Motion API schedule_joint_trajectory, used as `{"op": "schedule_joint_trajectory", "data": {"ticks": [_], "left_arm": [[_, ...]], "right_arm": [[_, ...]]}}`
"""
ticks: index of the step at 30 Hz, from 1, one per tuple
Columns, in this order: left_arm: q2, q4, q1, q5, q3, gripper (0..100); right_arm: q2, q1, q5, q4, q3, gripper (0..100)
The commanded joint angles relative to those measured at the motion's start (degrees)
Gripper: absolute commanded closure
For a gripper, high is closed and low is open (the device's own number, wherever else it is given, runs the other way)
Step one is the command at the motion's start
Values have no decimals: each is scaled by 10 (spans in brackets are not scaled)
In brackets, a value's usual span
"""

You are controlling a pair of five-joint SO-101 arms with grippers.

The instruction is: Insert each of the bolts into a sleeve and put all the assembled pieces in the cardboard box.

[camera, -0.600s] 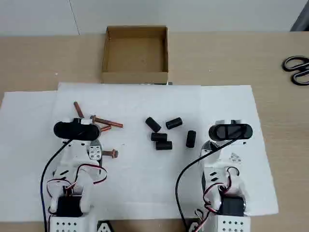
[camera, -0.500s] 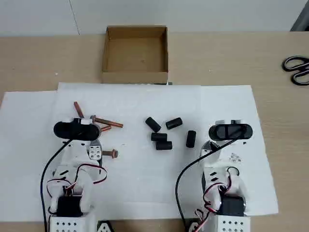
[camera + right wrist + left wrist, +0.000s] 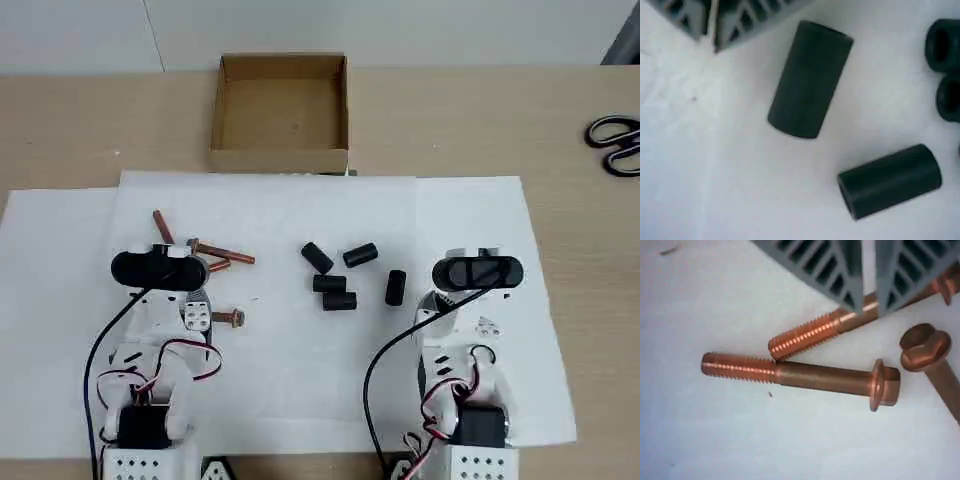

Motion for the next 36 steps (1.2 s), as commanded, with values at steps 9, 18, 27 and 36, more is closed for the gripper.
{"op": "schedule_joint_trajectory", "data": {"ticks": [9,18,27,36], "left_arm": [[-4,-3,-4,3,-2,994],[-4,-3,-4,3,-2,994],[-4,-3,-4,3,-2,994],[-4,-3,-4,3,-2,994]], "right_arm": [[-10,6,-4,2,7,995],[-10,-7,-4,2,7,995],[-10,-7,-4,2,7,995],[-10,-29,-3,2,7,995]]}}
